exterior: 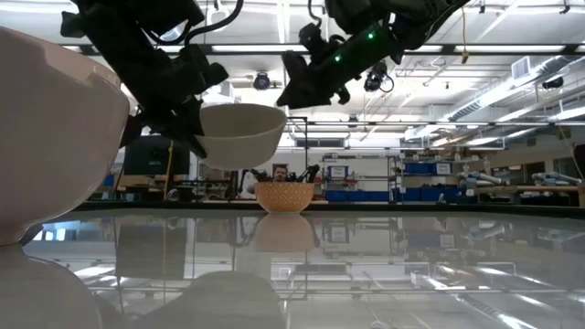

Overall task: Nest bowls inside each other
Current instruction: Stack the gray bowl on top of the orange bowl

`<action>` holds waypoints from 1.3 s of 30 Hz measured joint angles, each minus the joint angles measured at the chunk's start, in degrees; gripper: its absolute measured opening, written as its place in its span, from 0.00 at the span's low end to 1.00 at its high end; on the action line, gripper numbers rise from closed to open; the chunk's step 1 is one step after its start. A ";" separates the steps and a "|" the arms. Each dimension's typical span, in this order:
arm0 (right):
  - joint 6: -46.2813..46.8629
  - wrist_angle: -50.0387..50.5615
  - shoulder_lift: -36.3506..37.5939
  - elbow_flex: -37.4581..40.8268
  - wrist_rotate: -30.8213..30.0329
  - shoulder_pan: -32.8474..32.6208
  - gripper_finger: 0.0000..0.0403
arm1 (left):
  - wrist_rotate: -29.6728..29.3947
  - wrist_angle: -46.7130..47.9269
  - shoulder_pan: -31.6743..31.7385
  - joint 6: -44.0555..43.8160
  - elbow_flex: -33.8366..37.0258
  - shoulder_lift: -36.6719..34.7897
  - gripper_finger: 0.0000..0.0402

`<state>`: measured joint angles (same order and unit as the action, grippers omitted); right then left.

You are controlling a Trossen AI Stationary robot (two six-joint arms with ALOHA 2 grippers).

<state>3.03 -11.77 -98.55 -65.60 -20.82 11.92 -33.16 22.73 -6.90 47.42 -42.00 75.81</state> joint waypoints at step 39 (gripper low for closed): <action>-2.25 6.23 -4.38 0.68 -9.96 -1.94 0.03 | -0.91 -4.27 0.94 -33.62 -0.04 -2.56 0.46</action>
<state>0.78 -5.54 -102.93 -64.93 -30.78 9.98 -34.06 18.46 -5.96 13.80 -42.04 73.25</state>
